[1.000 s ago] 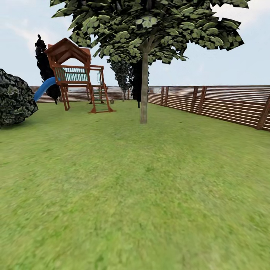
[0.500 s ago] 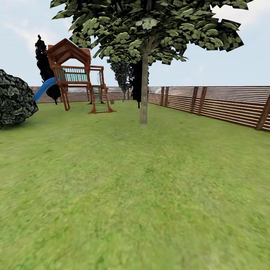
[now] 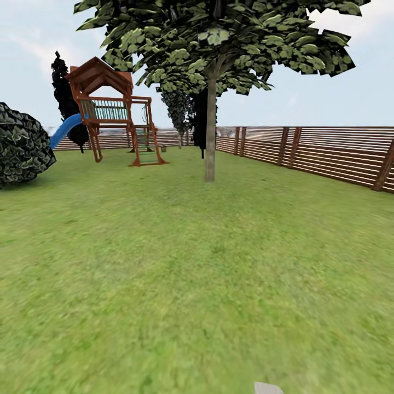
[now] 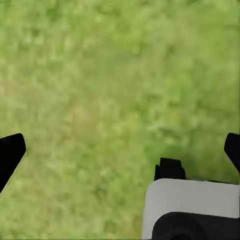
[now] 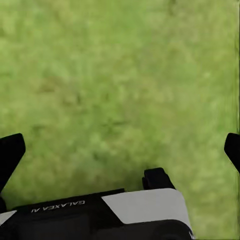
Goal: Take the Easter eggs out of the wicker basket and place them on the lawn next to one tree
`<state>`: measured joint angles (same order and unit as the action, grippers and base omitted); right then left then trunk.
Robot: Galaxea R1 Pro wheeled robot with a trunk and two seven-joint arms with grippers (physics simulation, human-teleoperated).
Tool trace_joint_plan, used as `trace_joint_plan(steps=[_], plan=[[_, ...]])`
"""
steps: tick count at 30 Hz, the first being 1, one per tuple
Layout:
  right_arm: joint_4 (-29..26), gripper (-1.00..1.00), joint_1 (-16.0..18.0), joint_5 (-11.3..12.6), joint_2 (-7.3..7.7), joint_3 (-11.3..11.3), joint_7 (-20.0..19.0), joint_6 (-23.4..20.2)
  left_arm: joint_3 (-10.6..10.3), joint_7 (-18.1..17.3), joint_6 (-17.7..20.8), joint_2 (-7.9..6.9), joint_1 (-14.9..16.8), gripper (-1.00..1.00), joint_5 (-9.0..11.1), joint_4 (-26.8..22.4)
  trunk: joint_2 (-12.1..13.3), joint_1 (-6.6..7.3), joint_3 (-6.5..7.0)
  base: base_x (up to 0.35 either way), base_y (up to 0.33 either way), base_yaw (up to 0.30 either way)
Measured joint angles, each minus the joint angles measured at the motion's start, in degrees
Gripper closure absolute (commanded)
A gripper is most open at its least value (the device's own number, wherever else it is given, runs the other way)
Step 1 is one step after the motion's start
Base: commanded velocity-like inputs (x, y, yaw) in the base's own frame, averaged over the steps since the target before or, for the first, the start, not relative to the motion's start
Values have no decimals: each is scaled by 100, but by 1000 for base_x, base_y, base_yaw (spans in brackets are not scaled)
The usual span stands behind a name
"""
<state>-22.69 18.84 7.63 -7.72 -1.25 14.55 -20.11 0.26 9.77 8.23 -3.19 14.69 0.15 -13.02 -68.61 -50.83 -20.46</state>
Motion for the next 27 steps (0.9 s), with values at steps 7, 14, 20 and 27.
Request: trace_joint_plan(steps=[7,14,20,27], plan=[[-7,-100,71,129,-10,4,188,530,0,23,-642,-54,89,-100,1,8,281,154,125,0,0,0],[4,-100,63,142,18,9,173,681,-4,23,-878,-23,92,-100,4,18,562,308,251,0,0,0],[-1,-100,40,140,25,20,148,708,-9,33,-890,49,93,-100,-4,-44,803,440,359,0,0,0],[-4,-100,31,128,-15,51,148,707,-49,-25,-930,43,92,-100,4,-13,1084,593,485,0,0,0]])
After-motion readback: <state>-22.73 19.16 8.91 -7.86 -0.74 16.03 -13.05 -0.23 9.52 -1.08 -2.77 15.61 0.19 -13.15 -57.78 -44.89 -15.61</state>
